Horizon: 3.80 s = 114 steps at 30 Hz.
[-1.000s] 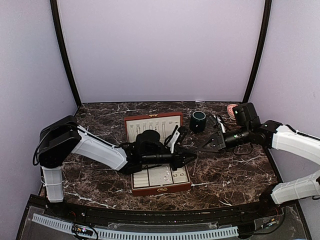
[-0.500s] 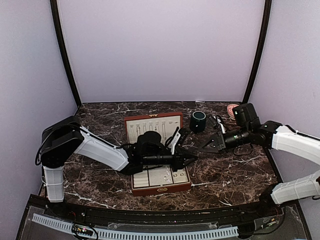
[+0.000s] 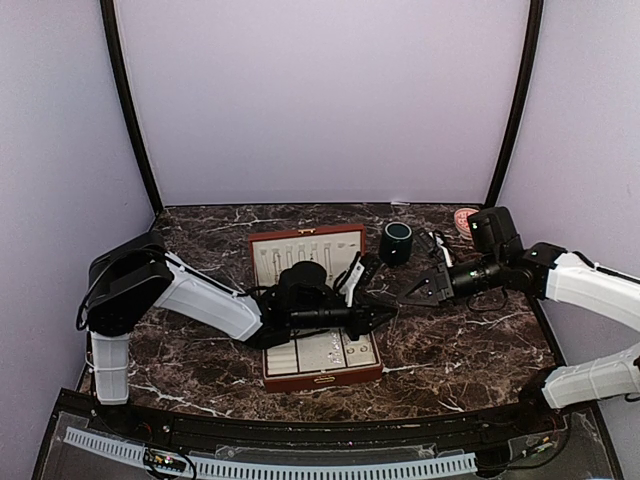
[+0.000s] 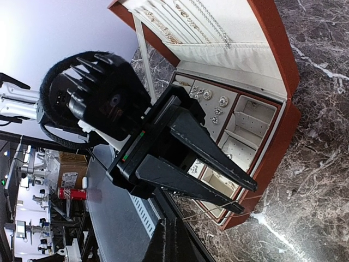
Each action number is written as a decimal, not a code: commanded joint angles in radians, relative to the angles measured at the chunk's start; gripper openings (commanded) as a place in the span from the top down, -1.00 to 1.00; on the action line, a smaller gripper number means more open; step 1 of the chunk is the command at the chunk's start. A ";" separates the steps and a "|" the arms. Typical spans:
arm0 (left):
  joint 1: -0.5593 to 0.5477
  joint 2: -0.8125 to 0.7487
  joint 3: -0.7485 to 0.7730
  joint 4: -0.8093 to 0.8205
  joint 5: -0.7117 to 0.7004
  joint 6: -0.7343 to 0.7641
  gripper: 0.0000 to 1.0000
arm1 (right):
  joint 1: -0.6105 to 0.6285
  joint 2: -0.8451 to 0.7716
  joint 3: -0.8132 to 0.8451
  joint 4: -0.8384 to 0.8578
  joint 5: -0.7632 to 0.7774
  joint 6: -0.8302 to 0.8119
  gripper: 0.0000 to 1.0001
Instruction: Organize the mixed jewelry
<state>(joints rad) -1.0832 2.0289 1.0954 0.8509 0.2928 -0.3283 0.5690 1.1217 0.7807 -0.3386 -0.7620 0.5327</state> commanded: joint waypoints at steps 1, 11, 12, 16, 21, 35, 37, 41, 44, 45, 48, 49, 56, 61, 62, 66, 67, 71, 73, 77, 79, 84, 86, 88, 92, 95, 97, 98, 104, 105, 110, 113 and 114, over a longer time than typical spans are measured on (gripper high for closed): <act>-0.005 -0.002 0.021 0.005 -0.032 0.000 0.66 | -0.002 -0.021 -0.014 0.033 -0.020 0.002 1.00; -0.006 0.000 0.021 0.045 0.003 -0.003 0.57 | -0.003 -0.021 -0.020 0.033 -0.010 0.003 1.00; -0.006 0.002 0.021 0.055 0.014 -0.005 0.53 | -0.002 -0.020 -0.018 0.035 -0.009 0.003 1.00; -0.006 0.009 0.024 0.076 0.058 -0.006 0.38 | -0.002 -0.016 -0.010 0.035 -0.004 0.003 1.00; -0.006 0.020 0.038 0.079 0.089 -0.009 0.25 | -0.003 -0.013 -0.009 0.034 -0.004 0.001 1.00; -0.005 -0.036 -0.021 0.121 -0.031 -0.026 1.00 | -0.002 -0.019 -0.017 -0.001 0.037 -0.044 1.00; -0.001 -0.077 -0.055 0.124 -0.069 -0.020 1.00 | -0.002 -0.026 -0.022 -0.009 0.074 -0.067 1.00; 0.007 -0.128 -0.051 0.057 -0.065 -0.044 1.00 | 0.013 -0.031 -0.024 0.028 0.090 -0.096 1.00; 0.008 -0.172 -0.050 -0.041 -0.087 -0.068 1.00 | 0.032 -0.041 -0.032 0.065 0.151 -0.119 0.67; 0.008 -0.187 -0.046 -0.079 -0.089 -0.070 1.00 | 0.042 -0.046 -0.037 0.075 0.188 -0.126 0.49; 0.011 -0.217 -0.011 -0.222 -0.100 -0.074 1.00 | 0.068 -0.067 -0.093 0.196 0.259 -0.117 0.05; 0.013 -0.225 0.001 -0.261 -0.105 -0.077 1.00 | 0.079 -0.076 -0.116 0.242 0.275 -0.111 -0.04; 0.015 -0.259 0.046 -0.440 -0.130 -0.083 1.00 | 0.200 -0.152 -0.283 0.513 0.517 -0.088 -0.21; 0.014 -0.262 0.061 -0.468 -0.128 -0.088 1.00 | 0.241 -0.137 -0.330 0.620 0.584 -0.088 -0.01; 0.014 -0.263 0.062 -0.470 -0.129 -0.088 1.00 | 0.246 -0.123 -0.332 0.636 0.585 -0.088 0.03; 0.014 -0.263 0.066 -0.474 -0.130 -0.089 1.00 | 0.267 -0.078 -0.332 0.678 0.603 -0.101 0.10; 0.014 -0.262 0.067 -0.475 -0.130 -0.088 1.00 | 0.270 -0.067 -0.328 0.684 0.607 -0.104 0.11; 0.014 -0.260 0.071 -0.480 -0.133 -0.089 1.00 | 0.283 -0.024 -0.317 0.711 0.603 -0.119 0.19; 0.014 -0.262 0.072 -0.482 -0.138 -0.091 1.00 | 0.286 -0.005 -0.315 0.719 0.597 -0.123 0.26; 0.014 -0.263 0.073 -0.483 -0.141 -0.091 1.00 | 0.290 0.023 -0.326 0.742 0.586 -0.119 0.34; 0.014 -0.263 0.075 -0.486 -0.141 -0.091 1.00 | 0.293 0.035 -0.327 0.748 0.584 -0.115 0.38; 0.014 -0.266 0.078 -0.483 -0.133 -0.091 1.00 | 0.296 0.040 -0.336 0.769 0.609 -0.108 0.38; 0.014 -0.268 0.077 -0.483 -0.132 -0.091 1.00 | 0.298 0.041 -0.332 0.772 0.624 -0.109 0.38; 0.015 -0.269 0.078 -0.482 -0.132 -0.092 1.00 | 0.298 0.049 -0.329 0.780 0.625 -0.113 0.41; 0.015 -0.272 0.078 -0.475 -0.129 -0.098 1.00 | 0.299 0.088 -0.316 0.794 0.608 -0.116 0.60; 0.014 -0.276 0.078 -0.472 -0.136 -0.103 1.00 | 0.305 0.101 -0.316 0.810 0.605 -0.112 0.64; 0.015 -0.278 0.078 -0.465 -0.134 -0.106 1.00 | 0.308 0.102 -0.319 0.812 0.619 -0.108 0.64; 0.014 -0.280 0.077 -0.461 -0.129 -0.104 1.00 | 0.309 0.101 -0.322 0.816 0.626 -0.106 0.64; 0.015 -0.295 0.076 -0.424 -0.107 -0.110 1.00 | 0.310 0.097 -0.314 0.820 0.657 -0.100 0.64; 0.016 -0.300 0.076 -0.418 -0.108 -0.110 1.00 | 0.310 0.091 -0.310 0.813 0.668 -0.098 0.63; 0.020 -0.355 0.087 -0.411 -0.117 -0.098 1.00 | 0.310 0.040 -0.283 0.739 0.786 -0.099 0.60; 0.030 -0.390 0.096 -0.417 -0.104 -0.097 1.00 | 0.310 0.013 -0.263 0.697 0.839 -0.102 0.56; 0.034 -0.399 0.100 -0.427 -0.099 -0.099 1.00 | 0.311 0.004 -0.254 0.684 0.844 -0.104 0.55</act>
<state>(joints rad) -1.0588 1.7180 1.1473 0.3866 0.1631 -0.4305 0.8719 1.1660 0.4774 0.3782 -0.0078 0.4278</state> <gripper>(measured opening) 0.019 0.219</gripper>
